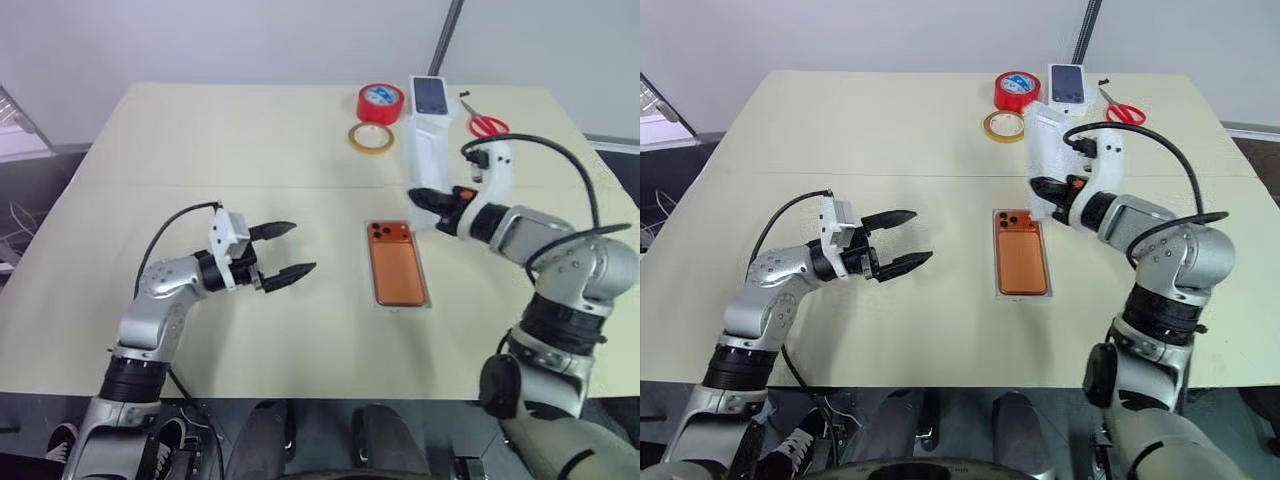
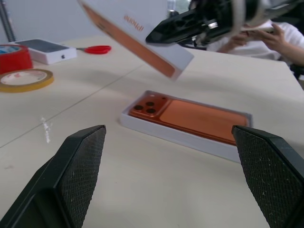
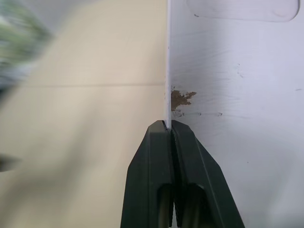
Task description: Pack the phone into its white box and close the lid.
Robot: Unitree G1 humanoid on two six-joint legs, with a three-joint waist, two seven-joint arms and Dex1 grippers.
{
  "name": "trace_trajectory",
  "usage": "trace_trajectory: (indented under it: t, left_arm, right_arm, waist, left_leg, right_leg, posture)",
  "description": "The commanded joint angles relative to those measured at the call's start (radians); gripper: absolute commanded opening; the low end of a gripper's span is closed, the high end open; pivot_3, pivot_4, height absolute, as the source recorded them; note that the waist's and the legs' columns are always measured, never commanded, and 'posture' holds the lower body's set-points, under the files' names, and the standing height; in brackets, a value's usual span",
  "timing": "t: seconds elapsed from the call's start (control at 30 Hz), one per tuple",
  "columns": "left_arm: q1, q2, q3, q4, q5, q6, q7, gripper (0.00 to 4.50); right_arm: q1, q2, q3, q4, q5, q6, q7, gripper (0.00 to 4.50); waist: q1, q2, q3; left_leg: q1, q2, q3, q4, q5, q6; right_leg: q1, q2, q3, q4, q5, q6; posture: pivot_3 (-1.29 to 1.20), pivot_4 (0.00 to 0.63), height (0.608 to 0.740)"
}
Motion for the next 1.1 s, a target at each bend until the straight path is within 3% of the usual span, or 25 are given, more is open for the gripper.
trace_trajectory:
  t: [0.03,0.1,0.2,0.37,0.63,0.87,1.1]
  left_arm:
    - [-0.016,-0.017,0.023,-0.03,-0.032,0.031,0.039,4.48]
    - [-0.015,-0.02,0.023,-0.038,-0.044,0.043,0.04,4.48]
    - [-0.007,-0.021,0.025,-0.054,-0.066,0.059,0.037,3.61]
    - [-0.018,-0.037,0.027,-0.045,-0.023,0.001,0.087,1.15]
    - [-0.017,-0.069,-0.01,-0.046,-0.007,-0.006,0.105,1.15]
    - [0.02,-0.099,-0.103,-0.038,0.049,-0.027,0.083,1.15]
    - [0.009,-0.157,-0.156,0.031,0.09,-0.044,0.101,1.15]
  right_arm:
    - [0.007,0.095,-0.081,-0.133,0.139,0.111,-0.008,0.02]
    - [0.035,0.148,-0.103,-0.169,0.216,0.138,-0.034,0.02]
    - [0.163,0.148,-0.057,-0.207,0.475,0.141,-0.066,0.0]
    - [0.306,0.109,-0.021,-0.17,0.75,0.141,-0.214,0.0]
    - [0.449,-0.131,0.259,-0.079,1.223,-0.116,-0.497,0.0]
    - [0.429,-0.254,0.426,0.033,1.327,-0.326,-0.649,0.0]
    - [0.425,-0.289,0.452,0.088,1.293,-0.432,-0.646,0.0]
  waist:
    - [0.0,0.0,0.0]
    - [-0.001,0.0,0.0]
    - [0.002,0.0,0.0]
    - [-0.005,0.001,0.0]
    - [-0.003,0.0,0.0]
    - [-0.001,0.0,0.0]
    - [0.002,0.0,0.0]
  left_leg:
    - [0.0,0.0,0.0,0.0,0.0,0.0]
    - [0.0,0.0,0.0,0.0,0.0,0.0]
    - [0.0,0.0,0.0,0.0,0.0,0.0]
    - [0.0,0.0,0.0,0.0,0.0,0.0]
    - [0.0,0.0,0.0,0.0,0.0,0.0]
    - [-0.001,0.0,0.0,0.001,0.0,0.001]
    - [-0.001,0.0,0.0,0.003,-0.001,0.002]
  right_leg:
    - [0.0,0.0,0.0,0.001,0.0,0.0]
    - [0.0,0.0,0.0,0.001,0.0,0.0]
    - [0.0,0.0,0.0,0.0,0.0,0.0]
    - [-0.001,-0.001,0.0,0.0,0.0,0.0]
    - [0.0,0.0,0.0,-0.001,0.0,0.0]
    - [0.001,0.0,0.0,-0.001,0.0,0.0]
    - [0.001,0.001,0.0,-0.001,0.0,0.0]
  posture:
    - [0.0,0.15,0.728]
    - [0.0,0.15,0.728]
    - [0.0,0.15,0.728]
    - [0.0,0.15,0.728]
    - [0.0,0.15,0.728]
    - [0.0,0.15,0.728]
    - [0.0,0.15,0.728]
